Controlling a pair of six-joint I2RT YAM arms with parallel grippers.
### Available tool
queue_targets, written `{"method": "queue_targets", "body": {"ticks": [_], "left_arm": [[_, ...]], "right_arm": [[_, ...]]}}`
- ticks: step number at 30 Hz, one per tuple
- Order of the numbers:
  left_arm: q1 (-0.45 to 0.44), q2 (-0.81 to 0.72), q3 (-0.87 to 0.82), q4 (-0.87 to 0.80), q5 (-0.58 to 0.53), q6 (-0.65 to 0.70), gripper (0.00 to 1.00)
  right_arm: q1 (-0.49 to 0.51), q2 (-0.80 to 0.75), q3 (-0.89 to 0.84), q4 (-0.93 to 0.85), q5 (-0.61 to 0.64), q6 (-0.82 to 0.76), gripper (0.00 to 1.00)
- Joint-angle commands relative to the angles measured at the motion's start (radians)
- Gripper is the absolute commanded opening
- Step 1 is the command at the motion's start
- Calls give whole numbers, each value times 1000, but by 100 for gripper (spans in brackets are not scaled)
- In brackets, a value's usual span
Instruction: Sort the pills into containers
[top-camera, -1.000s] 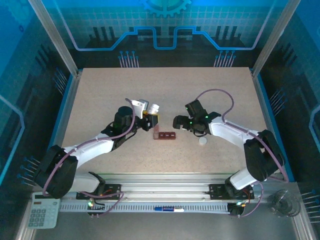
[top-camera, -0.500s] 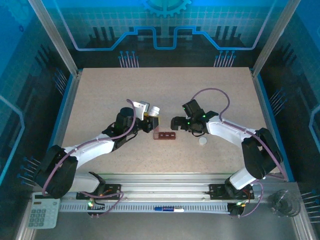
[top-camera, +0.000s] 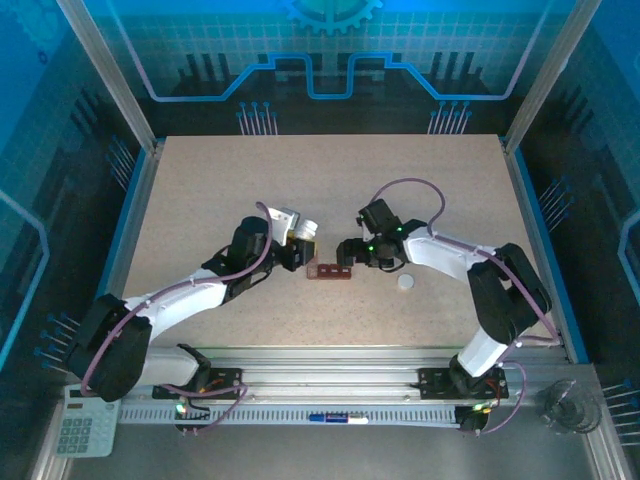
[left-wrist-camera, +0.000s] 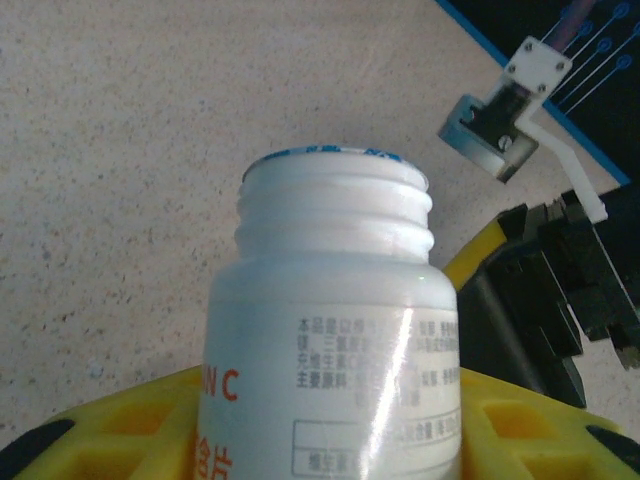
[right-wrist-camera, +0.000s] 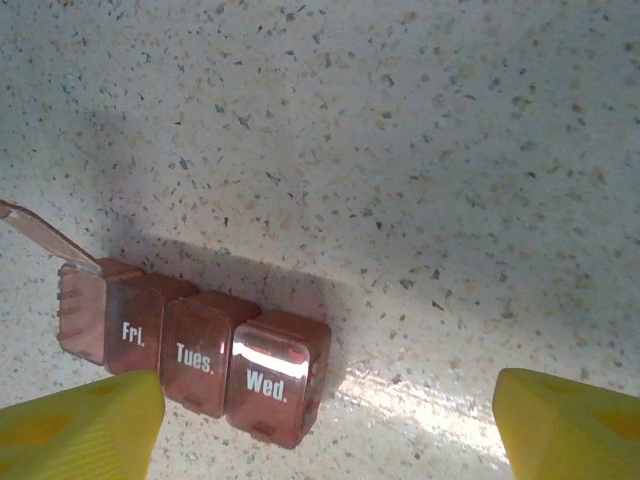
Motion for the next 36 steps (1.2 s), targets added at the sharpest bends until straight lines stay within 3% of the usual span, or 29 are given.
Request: {"method": "queue_targets", "body": {"ticks": [1,16,36], "left_arm": [[0,-35,-19,-68,18,32,0],[1,-76,-15,-261,44,24,0],[0,44,96,-451,116,17,0]], "right_arm": [[21,28,44,-28,-3,-44,84],[59,96,82,-33,20,-74,83],[79,151,110,-44,59,-73,83]]}}
